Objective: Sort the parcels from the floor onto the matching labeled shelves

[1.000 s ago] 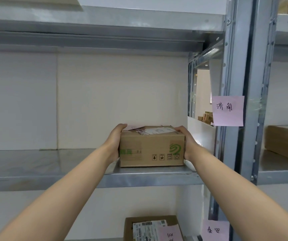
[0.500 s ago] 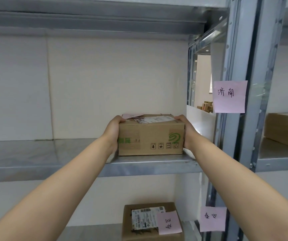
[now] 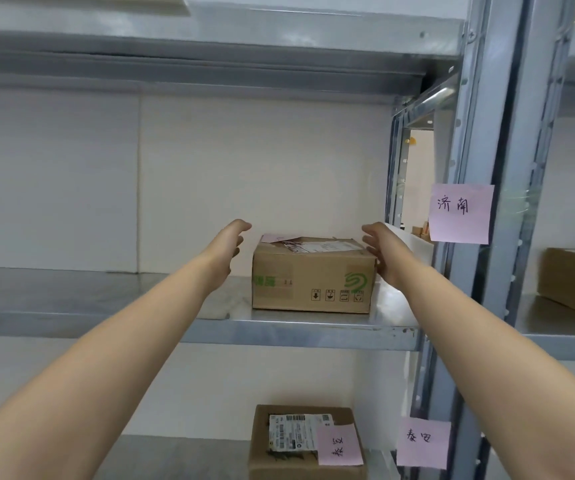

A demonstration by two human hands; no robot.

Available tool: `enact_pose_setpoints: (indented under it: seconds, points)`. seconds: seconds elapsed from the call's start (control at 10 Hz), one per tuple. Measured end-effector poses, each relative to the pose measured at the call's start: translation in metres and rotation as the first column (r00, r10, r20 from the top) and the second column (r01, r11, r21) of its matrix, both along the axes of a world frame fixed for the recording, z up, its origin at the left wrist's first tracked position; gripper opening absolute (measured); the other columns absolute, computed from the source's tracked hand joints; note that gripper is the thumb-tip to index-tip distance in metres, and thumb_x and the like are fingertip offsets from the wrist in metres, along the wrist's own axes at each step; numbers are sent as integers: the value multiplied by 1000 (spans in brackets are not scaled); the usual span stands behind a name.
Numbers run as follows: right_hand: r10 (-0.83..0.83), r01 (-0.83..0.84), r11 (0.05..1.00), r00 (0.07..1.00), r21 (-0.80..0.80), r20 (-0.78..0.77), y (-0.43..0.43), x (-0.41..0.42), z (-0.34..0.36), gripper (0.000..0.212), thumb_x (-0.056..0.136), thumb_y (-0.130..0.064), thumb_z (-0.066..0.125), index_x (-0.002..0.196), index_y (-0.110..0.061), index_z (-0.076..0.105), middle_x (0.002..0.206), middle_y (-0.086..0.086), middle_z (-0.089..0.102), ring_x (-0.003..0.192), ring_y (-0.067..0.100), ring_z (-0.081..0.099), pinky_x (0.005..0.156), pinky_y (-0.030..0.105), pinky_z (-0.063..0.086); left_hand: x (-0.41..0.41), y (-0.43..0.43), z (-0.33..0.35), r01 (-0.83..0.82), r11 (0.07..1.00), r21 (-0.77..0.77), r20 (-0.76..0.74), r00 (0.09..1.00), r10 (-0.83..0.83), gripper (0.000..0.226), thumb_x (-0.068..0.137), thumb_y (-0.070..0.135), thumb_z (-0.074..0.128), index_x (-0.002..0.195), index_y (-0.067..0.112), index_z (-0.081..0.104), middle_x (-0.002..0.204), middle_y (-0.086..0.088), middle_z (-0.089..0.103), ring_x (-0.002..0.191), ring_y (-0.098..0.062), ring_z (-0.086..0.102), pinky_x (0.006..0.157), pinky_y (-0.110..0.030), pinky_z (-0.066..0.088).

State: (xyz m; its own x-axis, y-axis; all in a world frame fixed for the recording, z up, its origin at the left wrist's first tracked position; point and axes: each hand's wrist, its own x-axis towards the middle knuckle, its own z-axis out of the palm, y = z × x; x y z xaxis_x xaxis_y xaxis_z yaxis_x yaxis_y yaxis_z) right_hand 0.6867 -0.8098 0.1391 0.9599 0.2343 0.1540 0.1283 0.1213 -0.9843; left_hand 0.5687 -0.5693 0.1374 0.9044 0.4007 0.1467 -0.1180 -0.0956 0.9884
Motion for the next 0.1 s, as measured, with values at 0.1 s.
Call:
enact_pose_setpoints:
  seconds: [0.1]
  points:
    - [-106,115,990,989,-84,100,1,-18,18,53,89,-39,49,138,-19,44,147,1,44,137,24,36,109,40,28,-20,10,10,-70,996,48,40,997,68,53,92,46,41,141,28,37,151,-1,36,139,-20,33,112,-47,17]
